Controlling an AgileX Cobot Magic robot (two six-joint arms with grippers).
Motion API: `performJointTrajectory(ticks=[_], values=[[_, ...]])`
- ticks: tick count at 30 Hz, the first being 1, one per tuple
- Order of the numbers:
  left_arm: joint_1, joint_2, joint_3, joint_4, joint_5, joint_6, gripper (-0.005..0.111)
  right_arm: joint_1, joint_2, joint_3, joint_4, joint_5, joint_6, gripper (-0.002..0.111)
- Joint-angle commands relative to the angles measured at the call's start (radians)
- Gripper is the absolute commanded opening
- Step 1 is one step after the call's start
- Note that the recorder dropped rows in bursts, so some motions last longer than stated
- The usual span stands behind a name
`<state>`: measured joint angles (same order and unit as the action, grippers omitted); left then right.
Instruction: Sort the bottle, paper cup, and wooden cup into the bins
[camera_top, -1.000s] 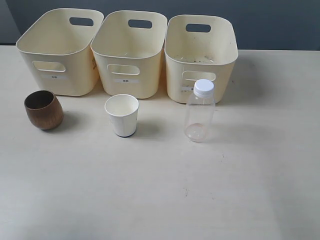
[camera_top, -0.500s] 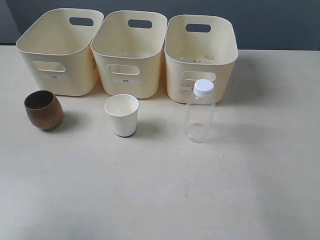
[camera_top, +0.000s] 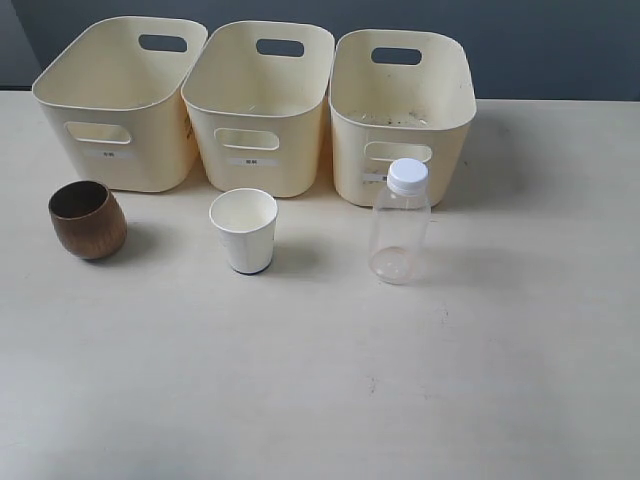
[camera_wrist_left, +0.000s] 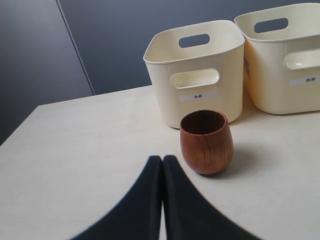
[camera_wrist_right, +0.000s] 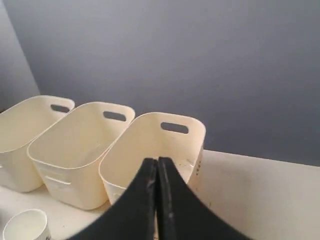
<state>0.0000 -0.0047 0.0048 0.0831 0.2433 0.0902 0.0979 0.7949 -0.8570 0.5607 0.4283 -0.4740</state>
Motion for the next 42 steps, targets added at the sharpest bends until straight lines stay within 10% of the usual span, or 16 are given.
performJointTrajectory(ticks=[1,10,26,29,33,42], values=[[-0.004,0.005,-0.005,-0.002,-0.011,-0.001,0.000,0.065,0.130,-0.080,0.008,0.050,-0.129,-0.001],[-0.004,0.005,-0.005,-0.002,-0.011,-0.001,0.000,0.165,0.464,-0.287,-0.015,0.402,-0.266,-0.001],[-0.004,0.005,-0.005,-0.002,-0.011,-0.001,0.000,0.214,0.570,-0.294,-0.085,0.429,-0.266,-0.001],[-0.004,0.005,-0.005,-0.002,-0.011,-0.001,0.000,0.224,0.595,-0.294,-0.087,0.429,-0.266,0.017],[-0.004,0.005,-0.005,-0.002,-0.011,-0.001,0.000,0.224,0.611,-0.294,-0.089,0.415,-0.227,0.074],[-0.004,0.005,-0.005,-0.002,-0.011,-0.001,0.000,0.224,0.683,-0.294,-0.089,0.389,-0.223,0.068]])
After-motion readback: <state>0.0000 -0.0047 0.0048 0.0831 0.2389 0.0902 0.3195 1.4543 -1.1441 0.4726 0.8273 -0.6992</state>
